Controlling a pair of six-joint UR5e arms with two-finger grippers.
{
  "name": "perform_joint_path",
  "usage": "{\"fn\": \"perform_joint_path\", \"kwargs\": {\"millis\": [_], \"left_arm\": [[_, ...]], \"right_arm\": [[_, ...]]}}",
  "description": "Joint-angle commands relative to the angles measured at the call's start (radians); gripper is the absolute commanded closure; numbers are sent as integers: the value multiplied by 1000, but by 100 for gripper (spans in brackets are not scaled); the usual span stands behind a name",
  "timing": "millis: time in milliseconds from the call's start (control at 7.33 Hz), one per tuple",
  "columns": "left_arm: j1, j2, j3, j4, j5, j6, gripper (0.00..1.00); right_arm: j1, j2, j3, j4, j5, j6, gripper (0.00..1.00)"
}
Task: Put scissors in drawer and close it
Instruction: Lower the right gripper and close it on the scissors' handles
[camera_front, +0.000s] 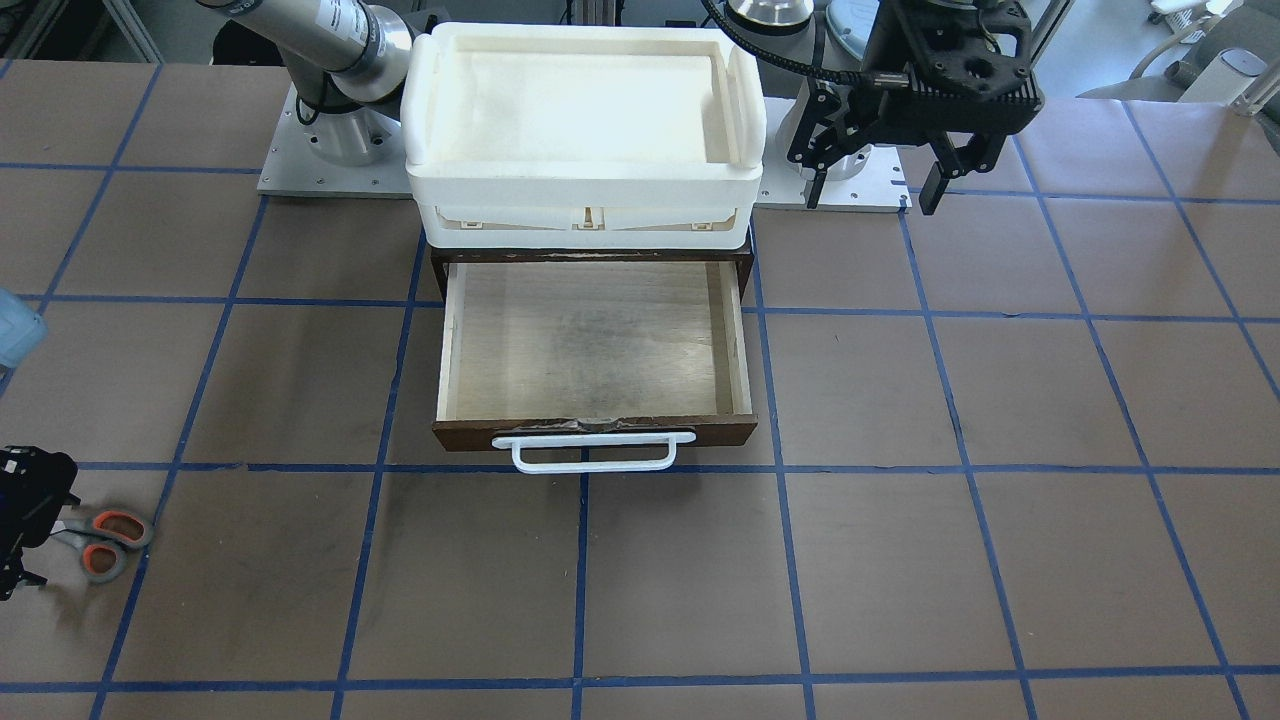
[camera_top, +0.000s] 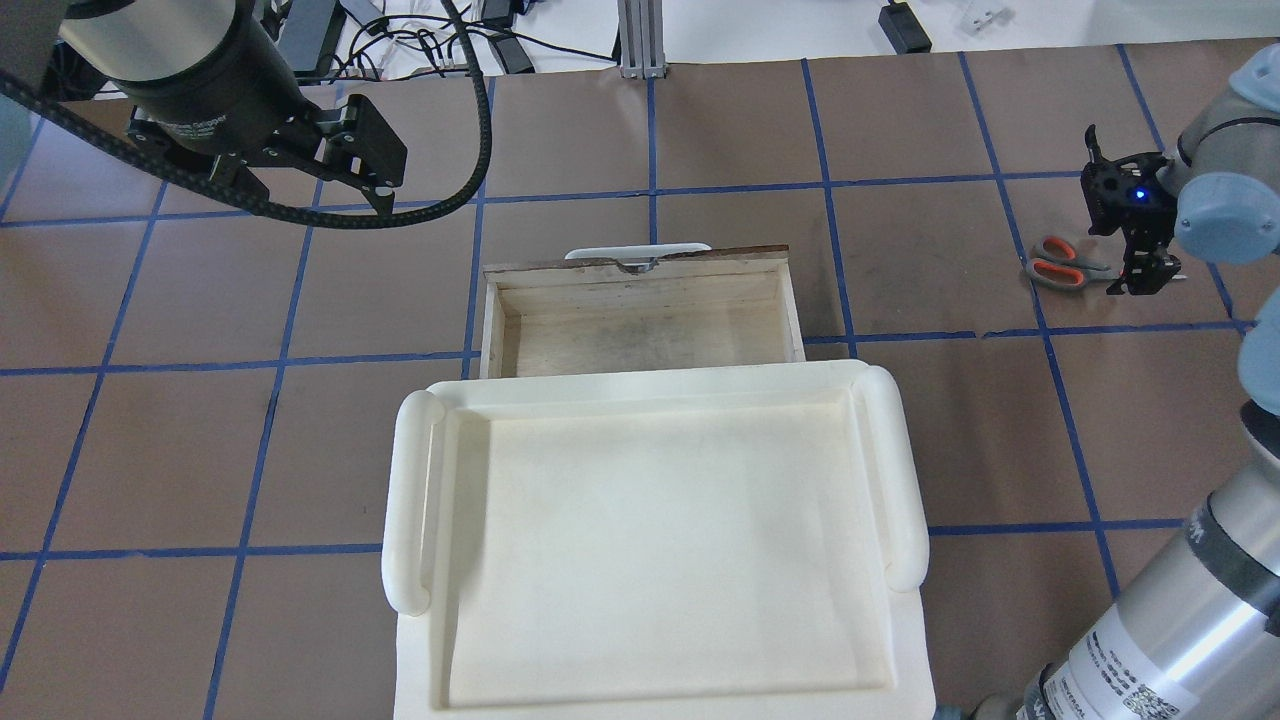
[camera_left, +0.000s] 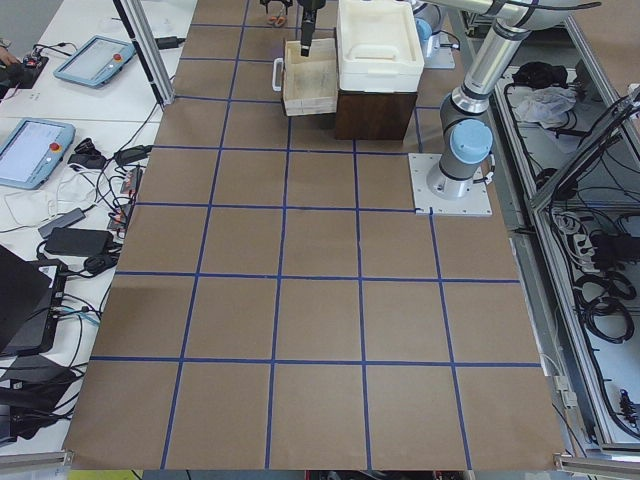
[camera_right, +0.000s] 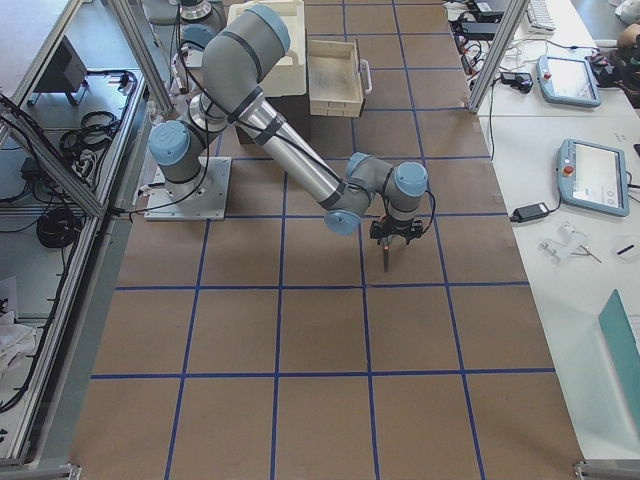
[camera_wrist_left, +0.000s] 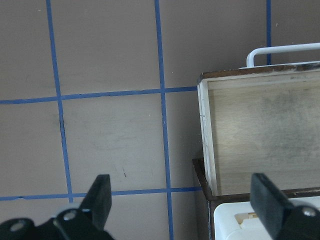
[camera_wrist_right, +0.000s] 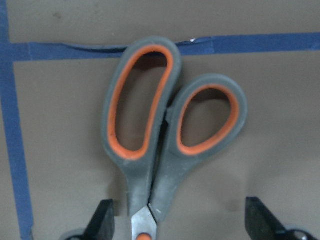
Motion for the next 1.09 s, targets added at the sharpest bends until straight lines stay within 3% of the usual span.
{"fn": "perform_joint_path", "kwargs": {"millis": [0,136,545,682,818,955], "left_arm": [[0,0,0,0,0,0,0],[0,0,0,0,0,0,0],[0,0,0,0,-1,0,0],[0,2,0,0,0,0,0],[0,-1,0,0,-4,0,0],[-2,2,0,0,-1,-2,0]], "right_arm": [[1,2,-16,13,2,-1,12],[1,3,-13,18,2,1,22],[1,3,-8,47,2,2,24],[1,0,-8,45,-1,8,80],[2,-3,-13,45,-6,1,100],[10,-13,-16,47,-13,-2,100]]}}
